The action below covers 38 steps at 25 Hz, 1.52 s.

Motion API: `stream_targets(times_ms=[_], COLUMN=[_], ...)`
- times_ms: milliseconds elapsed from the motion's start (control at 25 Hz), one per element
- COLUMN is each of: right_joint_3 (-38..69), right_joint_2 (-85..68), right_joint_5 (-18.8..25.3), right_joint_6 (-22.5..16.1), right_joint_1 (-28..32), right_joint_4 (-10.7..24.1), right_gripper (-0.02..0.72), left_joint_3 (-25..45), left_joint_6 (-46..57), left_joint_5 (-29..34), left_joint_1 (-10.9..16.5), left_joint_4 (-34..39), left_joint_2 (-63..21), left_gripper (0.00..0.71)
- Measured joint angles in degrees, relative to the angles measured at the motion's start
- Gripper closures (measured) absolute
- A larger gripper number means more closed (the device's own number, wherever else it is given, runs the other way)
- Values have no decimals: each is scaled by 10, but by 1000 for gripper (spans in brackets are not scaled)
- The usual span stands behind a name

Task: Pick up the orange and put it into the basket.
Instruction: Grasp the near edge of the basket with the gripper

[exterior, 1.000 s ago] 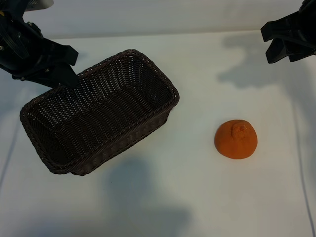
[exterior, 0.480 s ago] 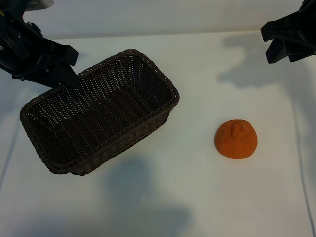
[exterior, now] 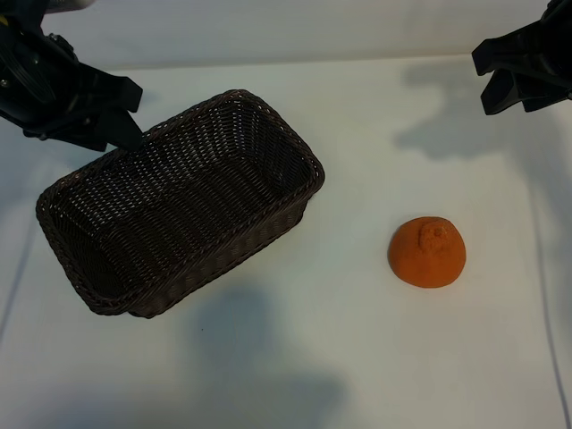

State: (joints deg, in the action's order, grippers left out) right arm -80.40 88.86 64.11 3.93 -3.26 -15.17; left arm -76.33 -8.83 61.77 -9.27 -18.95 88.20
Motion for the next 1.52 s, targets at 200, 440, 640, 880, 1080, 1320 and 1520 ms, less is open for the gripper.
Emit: stream_targets(times_ms=[200, 440, 640, 880, 1080, 1320, 1520], right_joint_3=[0, 0, 0, 0, 0, 0, 0], right_joint_2=[0, 0, 0, 0, 0, 0, 0], right_joint_5=[0, 0, 0, 0, 0, 6, 21], right_joint_6=[0, 0, 0, 0, 1, 56, 124], right_joint_1=[0, 0, 0, 0, 0, 0, 0], right_joint_4=[0, 0, 0, 0, 1, 1, 4], right_gripper=[281, 281, 281, 281, 281, 281, 281], left_joint_3=[0, 0, 0, 6, 61, 149, 181], left_joint_6=[23, 140, 233, 287, 320, 346, 347], left_joint_5=[22, 55, 55, 55, 53, 8, -38], left_joint_1=[0, 0, 0, 0, 0, 0, 0], left_joint_4=[35, 156, 235, 251, 252, 239, 218], left_joint_2=[-5, -62, -107, -107, -103, -103, -102], left_gripper=[287, 287, 287, 287, 287, 287, 287])
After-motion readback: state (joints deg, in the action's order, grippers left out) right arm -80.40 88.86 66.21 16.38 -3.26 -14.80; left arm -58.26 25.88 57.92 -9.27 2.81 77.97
